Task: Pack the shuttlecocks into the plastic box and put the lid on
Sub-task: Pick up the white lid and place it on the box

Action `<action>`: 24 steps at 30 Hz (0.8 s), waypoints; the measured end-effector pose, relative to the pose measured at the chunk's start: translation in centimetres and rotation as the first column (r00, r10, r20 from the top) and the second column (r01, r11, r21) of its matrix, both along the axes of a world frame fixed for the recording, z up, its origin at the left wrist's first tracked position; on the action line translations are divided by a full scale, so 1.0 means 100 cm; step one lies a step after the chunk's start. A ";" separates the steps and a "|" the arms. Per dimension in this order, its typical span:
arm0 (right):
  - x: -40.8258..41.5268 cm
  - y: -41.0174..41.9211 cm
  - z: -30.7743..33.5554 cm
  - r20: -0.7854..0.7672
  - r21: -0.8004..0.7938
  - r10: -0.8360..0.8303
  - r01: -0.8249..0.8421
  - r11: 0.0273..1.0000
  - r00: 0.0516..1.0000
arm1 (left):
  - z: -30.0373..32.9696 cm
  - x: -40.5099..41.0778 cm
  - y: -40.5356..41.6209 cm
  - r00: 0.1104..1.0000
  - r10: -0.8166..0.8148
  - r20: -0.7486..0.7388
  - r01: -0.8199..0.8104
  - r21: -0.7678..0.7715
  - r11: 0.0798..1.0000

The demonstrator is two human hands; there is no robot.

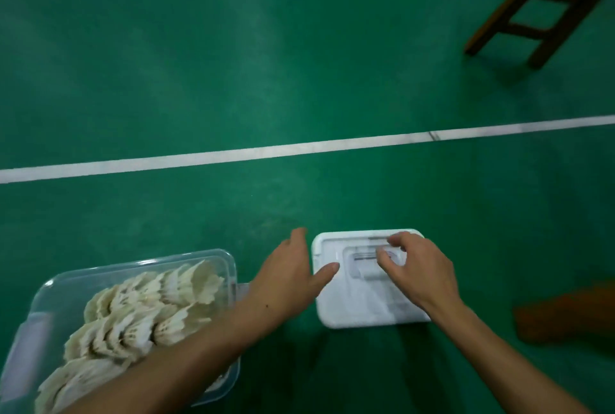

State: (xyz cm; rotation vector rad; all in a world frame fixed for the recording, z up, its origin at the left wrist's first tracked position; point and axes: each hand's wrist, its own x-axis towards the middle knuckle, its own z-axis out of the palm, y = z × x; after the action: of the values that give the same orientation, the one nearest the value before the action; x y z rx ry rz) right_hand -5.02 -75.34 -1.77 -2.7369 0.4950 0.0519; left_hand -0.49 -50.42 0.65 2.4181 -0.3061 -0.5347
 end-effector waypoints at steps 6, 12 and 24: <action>-0.037 -0.056 -0.040 -0.181 -0.029 -0.136 0.133 0.991 0.974 | -0.050 -0.014 -0.046 0.974 0.058 -0.219 -0.058 0.007 0.998; -0.056 -0.053 -0.060 -0.128 0.043 -0.208 0.215 0.976 0.970 | -0.062 -0.032 -0.063 0.967 0.152 -0.207 -0.149 0.028 0.988; -0.024 -0.023 0.009 0.336 0.264 -0.286 0.202 0.943 0.898 | 0.022 -0.001 -0.005 0.940 0.327 0.097 -0.294 -0.254 0.921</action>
State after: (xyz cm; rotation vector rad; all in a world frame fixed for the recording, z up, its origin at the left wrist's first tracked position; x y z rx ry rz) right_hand -7.37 -77.64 -0.85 -2.3643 0.6731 -0.4403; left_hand -0.57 -50.87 2.90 2.2142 -0.0342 -0.1768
